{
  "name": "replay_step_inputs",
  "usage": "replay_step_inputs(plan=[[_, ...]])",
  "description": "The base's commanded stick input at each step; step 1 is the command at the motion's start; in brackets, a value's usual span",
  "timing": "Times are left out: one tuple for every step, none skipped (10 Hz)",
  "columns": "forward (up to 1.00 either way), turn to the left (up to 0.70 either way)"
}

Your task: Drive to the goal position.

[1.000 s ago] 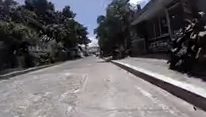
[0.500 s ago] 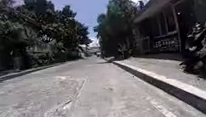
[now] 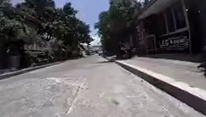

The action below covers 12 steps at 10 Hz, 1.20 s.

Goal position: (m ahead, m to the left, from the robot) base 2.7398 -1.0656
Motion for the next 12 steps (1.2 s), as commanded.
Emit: replay_step_inputs(plan=[[1.00, 0.00], [1.00, 0.00], [1.00, 0.00], [1.00, 0.00], [1.00, 0.00], [1.00, 0.00], [1.00, 0.00], [1.00, 0.00], [1.00, 0.00], [1.00, 0.00], [1.00, 0.00], [1.00, 0.00]])
